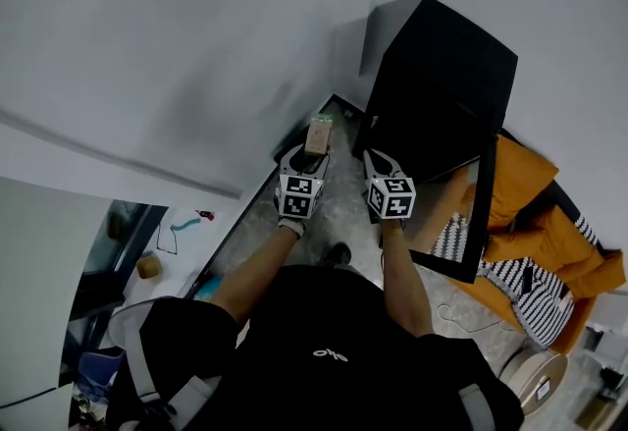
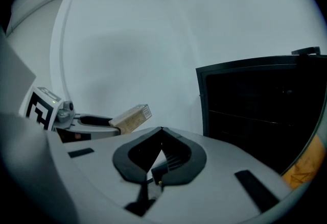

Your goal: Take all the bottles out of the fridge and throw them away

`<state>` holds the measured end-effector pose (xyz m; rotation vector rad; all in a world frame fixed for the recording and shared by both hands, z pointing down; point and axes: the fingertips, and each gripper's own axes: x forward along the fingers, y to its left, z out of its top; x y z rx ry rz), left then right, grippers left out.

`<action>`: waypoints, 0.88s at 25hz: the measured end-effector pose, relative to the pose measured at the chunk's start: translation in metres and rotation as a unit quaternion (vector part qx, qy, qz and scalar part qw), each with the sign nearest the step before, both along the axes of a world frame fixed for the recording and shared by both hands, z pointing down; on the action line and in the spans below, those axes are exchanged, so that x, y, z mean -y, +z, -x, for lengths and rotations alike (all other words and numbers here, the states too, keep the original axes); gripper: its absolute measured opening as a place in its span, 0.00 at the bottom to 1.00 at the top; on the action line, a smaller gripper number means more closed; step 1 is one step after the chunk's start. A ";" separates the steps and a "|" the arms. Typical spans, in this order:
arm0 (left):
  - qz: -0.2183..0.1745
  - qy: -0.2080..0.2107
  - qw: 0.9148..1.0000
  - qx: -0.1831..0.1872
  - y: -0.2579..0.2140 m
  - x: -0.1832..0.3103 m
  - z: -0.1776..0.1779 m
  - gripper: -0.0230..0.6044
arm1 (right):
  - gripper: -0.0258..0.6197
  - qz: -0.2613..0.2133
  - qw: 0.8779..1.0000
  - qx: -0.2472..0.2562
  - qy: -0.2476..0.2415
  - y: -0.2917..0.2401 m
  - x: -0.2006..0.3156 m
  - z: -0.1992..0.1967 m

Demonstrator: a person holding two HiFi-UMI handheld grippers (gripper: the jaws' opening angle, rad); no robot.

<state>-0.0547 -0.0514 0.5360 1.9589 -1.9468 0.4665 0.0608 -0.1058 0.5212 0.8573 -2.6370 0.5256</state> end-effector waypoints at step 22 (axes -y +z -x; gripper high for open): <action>0.130 0.068 0.989 -0.033 0.152 -0.006 0.143 0.43 | 0.05 0.053 0.995 -0.083 0.010 0.075 0.041 0.144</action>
